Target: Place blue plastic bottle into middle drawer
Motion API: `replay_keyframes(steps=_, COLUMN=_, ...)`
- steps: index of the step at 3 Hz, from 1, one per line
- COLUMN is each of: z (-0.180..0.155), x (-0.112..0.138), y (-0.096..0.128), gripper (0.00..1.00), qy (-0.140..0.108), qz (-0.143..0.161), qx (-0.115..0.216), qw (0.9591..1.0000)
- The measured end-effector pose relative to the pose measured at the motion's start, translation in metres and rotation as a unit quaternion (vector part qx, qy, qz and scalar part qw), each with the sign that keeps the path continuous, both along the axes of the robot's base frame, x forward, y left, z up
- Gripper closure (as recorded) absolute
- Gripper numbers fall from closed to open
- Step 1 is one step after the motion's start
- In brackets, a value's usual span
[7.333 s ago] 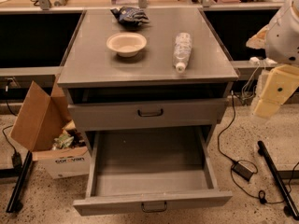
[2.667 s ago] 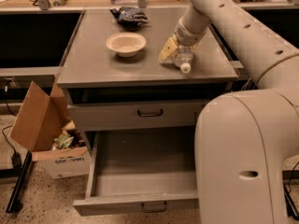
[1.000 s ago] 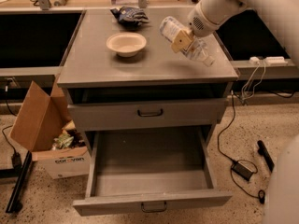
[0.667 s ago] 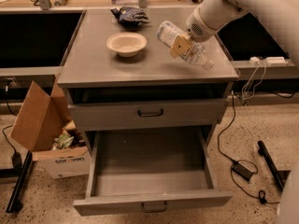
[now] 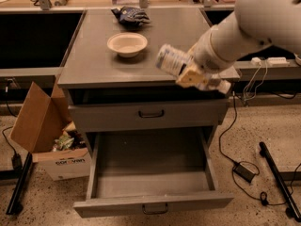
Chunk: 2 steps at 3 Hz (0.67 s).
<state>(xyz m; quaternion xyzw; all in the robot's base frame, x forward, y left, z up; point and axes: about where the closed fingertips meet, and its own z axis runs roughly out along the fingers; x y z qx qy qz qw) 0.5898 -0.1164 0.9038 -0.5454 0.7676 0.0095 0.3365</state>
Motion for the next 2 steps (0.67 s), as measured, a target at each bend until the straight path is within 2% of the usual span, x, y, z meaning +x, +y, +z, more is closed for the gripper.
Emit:
replay_keyframes(steps=1, z=-0.0422, x=-0.021, y=0.0025, gripper=1.0, qy=0.036, qz=0.015, qx=-0.019, qw=0.9991)
replay_keyframes(steps=2, z=-0.0474, x=-0.0222, y=0.0032, gripper=1.0, qy=0.039, qz=0.017, qx=-0.021, qw=0.9989)
